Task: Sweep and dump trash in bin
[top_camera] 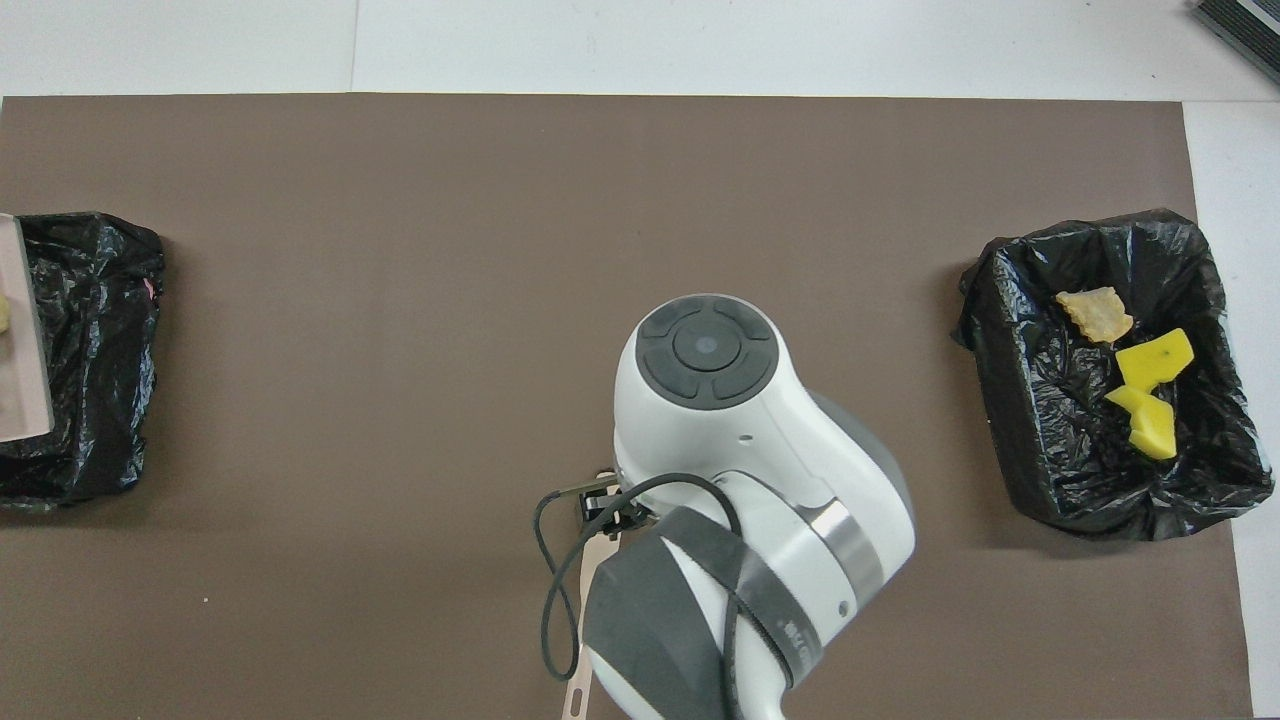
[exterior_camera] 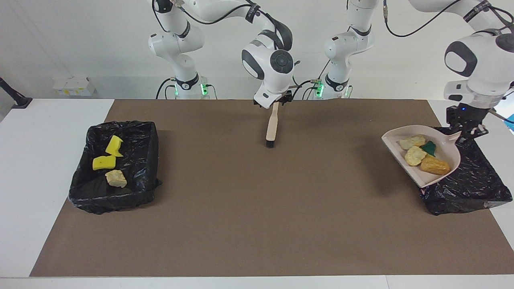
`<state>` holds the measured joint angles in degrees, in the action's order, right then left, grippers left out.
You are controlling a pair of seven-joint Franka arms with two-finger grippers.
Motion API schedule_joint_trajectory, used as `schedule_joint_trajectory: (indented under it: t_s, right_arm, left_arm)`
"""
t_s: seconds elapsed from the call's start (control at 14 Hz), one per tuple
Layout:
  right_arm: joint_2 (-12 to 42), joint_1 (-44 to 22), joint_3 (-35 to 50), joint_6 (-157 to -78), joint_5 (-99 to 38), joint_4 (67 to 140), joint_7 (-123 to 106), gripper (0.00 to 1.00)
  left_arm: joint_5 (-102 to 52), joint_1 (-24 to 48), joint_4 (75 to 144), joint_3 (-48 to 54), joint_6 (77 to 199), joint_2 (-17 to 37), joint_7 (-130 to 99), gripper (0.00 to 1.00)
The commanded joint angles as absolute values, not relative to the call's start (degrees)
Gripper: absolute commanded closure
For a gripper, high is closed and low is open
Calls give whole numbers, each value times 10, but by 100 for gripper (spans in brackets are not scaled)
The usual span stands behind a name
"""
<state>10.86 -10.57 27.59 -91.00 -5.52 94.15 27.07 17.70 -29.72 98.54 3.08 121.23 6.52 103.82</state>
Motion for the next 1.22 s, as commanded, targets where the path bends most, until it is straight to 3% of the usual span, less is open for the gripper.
schedule_joint_trajectory:
  t_s: [0.0,0.72,1.14]
  right_arm:
    - [113,-82,280,-861,1,896,232,0]
    - [78,108,275,-859,105,839,-33,0]
    - [69,153,267,-858,98,828,-26,0]
  left_arm:
    - [287,-289,966,38,1246,82,1032,100]
    - [574,-238,991,39,1225,79,907,100]
    - [664,-213,966,40,1162,78,864,100]
